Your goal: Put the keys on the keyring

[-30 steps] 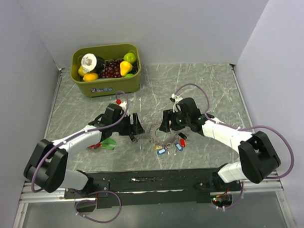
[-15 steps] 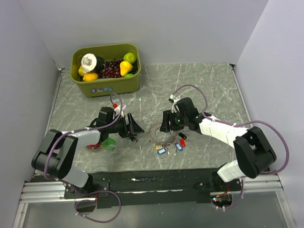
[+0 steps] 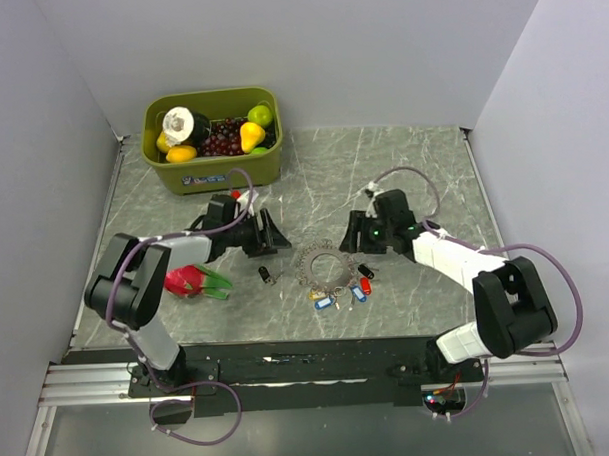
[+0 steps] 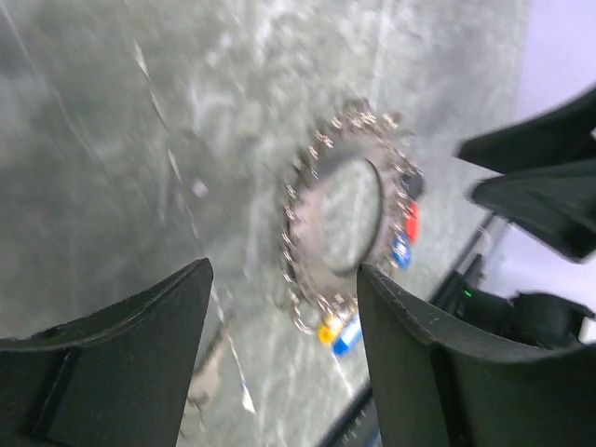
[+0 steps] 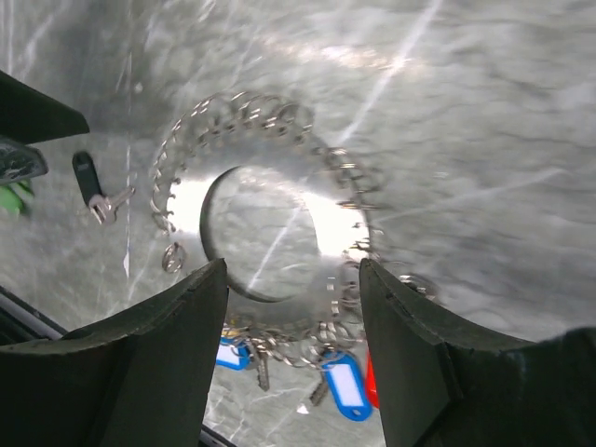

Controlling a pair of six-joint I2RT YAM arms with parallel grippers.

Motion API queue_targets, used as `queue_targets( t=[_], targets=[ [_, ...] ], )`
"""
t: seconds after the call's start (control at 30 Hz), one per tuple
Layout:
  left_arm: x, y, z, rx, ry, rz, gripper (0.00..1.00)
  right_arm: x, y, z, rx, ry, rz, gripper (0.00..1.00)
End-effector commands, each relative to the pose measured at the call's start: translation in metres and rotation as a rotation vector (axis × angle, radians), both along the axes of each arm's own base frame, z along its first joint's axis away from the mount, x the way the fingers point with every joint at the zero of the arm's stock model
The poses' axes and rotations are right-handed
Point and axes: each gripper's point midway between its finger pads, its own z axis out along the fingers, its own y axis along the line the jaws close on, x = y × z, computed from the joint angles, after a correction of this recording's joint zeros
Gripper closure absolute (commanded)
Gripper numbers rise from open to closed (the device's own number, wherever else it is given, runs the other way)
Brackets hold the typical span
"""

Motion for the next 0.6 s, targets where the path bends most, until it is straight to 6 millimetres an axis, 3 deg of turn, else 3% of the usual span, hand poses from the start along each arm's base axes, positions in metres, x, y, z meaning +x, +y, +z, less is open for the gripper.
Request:
queue_targets(
  t=[0.0, 0.13, 0.4, 0.57],
  targets=[
    [0.006, -0.004, -0.026, 0.112, 0.043, -0.014, 0.31, -0.006, -0.017, 0.004, 0.081, 0.037, -0.052, 0.34],
    [0.001, -0.019, -0.040, 0.143, 0.082, -0.055, 0.33, -0.024, -0.021, -0.007, 0.077, 0.100, -0.052, 0.35],
    [-0.017, -0.050, -0.063, 0.206, 0.110, -0.147, 0.42, -0.063, -0.012, -0.031, 0.139, 0.237, -0.010, 0.36],
    [-0.026, -0.050, -0.069, 0.212, 0.129, -0.146, 0.57, -0.065, -0.003, -0.034, 0.147, 0.239, 0.006, 0.36]
  ],
)
